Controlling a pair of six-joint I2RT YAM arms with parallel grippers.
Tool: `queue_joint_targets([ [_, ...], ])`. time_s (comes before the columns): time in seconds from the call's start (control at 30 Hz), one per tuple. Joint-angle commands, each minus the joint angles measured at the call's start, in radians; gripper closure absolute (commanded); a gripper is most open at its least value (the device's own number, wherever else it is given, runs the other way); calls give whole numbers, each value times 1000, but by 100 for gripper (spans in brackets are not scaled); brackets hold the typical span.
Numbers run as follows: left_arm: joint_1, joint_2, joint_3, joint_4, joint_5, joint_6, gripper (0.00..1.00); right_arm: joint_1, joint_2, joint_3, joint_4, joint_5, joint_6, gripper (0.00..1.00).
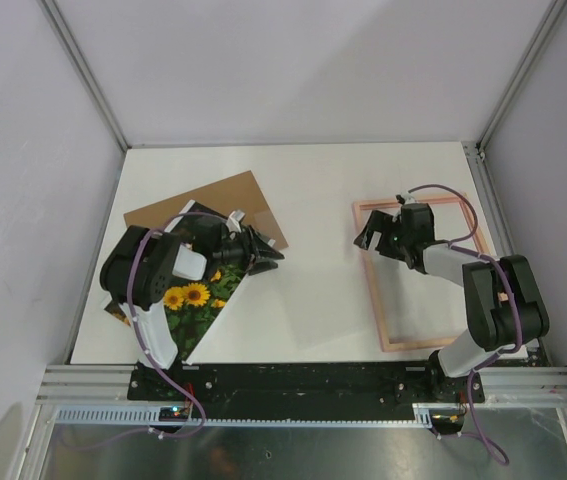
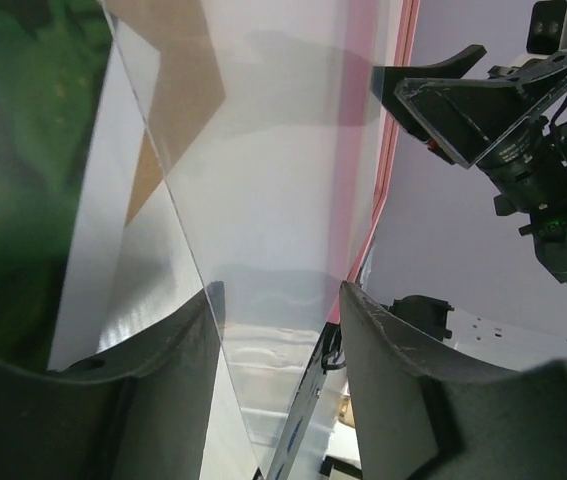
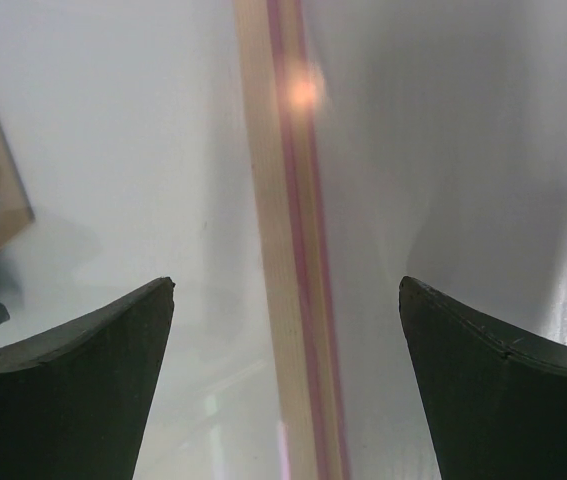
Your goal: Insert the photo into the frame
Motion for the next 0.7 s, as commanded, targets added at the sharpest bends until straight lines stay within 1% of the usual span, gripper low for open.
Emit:
queue_joint_targets([
  [0.0,-28,-2,-8,114,-7,-51,45,20,1,1,3,10,8,1],
  [0.4,-71,-44,-9,284,-51,-205,46,22,-21,1,-53,2,20,1],
  [0.5,-84,-54,-9,308,-72,-232,48,20,-38,1,-67,2,25,1],
  [0.67,-98,-69,-10,320,-101,-257,54,16,-54,2,-91,-3,31,1],
])
